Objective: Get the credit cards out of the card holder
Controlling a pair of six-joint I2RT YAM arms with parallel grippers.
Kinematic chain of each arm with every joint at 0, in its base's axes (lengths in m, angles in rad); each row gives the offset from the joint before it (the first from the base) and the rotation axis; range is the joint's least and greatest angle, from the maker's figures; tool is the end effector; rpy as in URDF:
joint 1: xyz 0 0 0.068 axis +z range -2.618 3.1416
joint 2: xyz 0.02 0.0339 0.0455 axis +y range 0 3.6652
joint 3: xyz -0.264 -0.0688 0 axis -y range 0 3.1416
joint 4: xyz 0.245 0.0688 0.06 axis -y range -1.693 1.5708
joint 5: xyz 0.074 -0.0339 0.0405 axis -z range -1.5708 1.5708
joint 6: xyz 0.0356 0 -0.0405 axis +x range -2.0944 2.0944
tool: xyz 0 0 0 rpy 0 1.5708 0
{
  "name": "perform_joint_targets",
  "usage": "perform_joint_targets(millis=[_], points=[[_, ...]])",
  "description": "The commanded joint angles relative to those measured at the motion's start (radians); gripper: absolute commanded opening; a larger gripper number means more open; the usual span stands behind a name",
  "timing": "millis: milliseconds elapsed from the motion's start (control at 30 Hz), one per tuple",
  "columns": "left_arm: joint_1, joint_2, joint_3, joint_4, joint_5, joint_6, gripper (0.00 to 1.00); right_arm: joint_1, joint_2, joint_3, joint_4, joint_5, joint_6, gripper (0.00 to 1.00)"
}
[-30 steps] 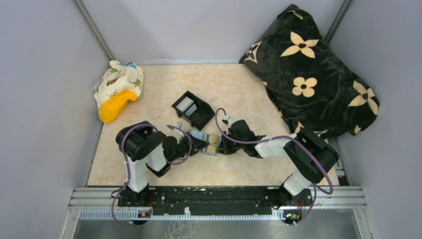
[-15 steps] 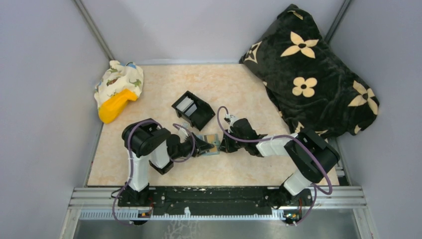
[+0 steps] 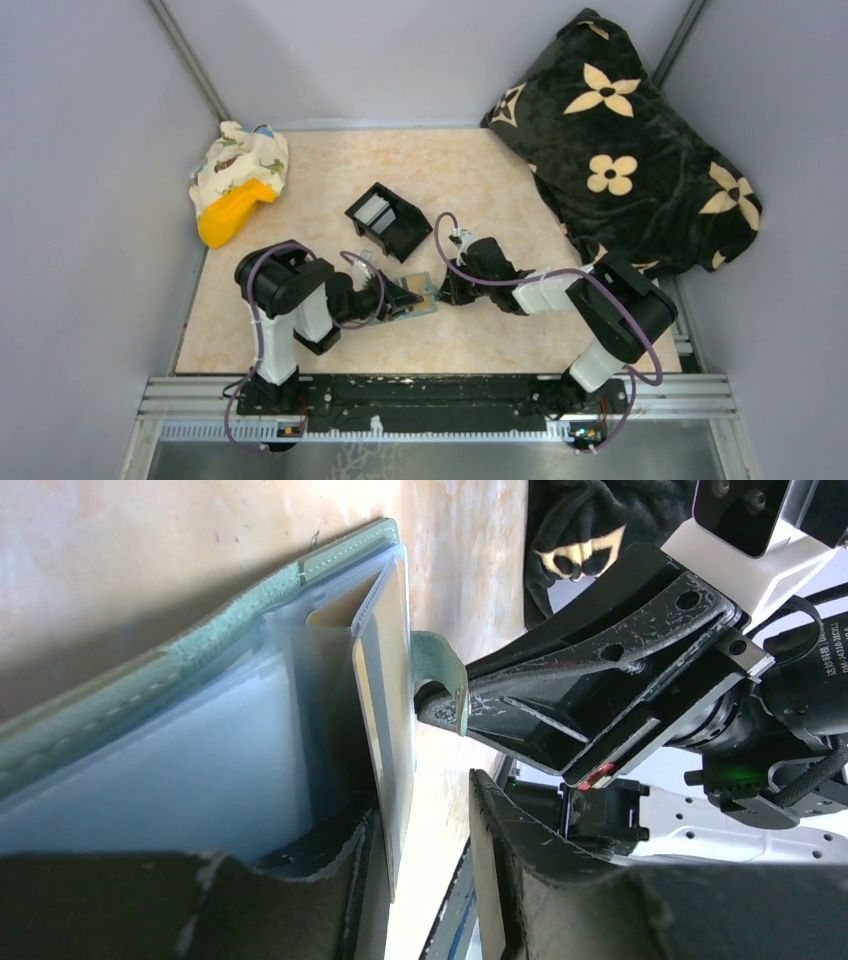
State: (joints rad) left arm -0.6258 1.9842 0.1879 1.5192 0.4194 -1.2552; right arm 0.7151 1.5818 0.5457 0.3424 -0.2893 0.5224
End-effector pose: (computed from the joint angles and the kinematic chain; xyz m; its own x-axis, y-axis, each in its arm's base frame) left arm 0.1797 -0.1478 0.0739 -0.8792 -0.4359 -0.1926 0.0538 0.3109 -0.9489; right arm 0.2066 0.1929 0.1281 -0.8146 -0.0740 -0.5753 -0.4473 0.7117 0.5417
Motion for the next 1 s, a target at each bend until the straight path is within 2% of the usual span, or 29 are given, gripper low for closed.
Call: perform_joint_targets(millis=[0, 233, 633, 833, 967], points=[[0.024, 0.006, -0.031, 0.271, 0.059, 0.038, 0.4, -0.015, 0.043, 0.0, -0.012, 0.031, 0.003, 0.0], [0.038, -0.009, -0.053, 0.271, 0.065, 0.05, 0.4, -0.032, 0.061, -0.003, 0.002, 0.027, 0.001, 0.0], [0.127, -0.054, -0.118, 0.271, 0.091, 0.083, 0.38, -0.043, 0.112, 0.009, 0.009, 0.015, -0.003, 0.0], [0.139, -0.046, -0.113, 0.271, 0.091, 0.086, 0.32, -0.043, 0.114, 0.002, 0.017, 0.008, -0.002, 0.0], [0.139, -0.022, -0.098, 0.271, 0.099, 0.078, 0.21, -0.042, 0.114, 0.003, 0.015, 0.008, -0.002, 0.0]])
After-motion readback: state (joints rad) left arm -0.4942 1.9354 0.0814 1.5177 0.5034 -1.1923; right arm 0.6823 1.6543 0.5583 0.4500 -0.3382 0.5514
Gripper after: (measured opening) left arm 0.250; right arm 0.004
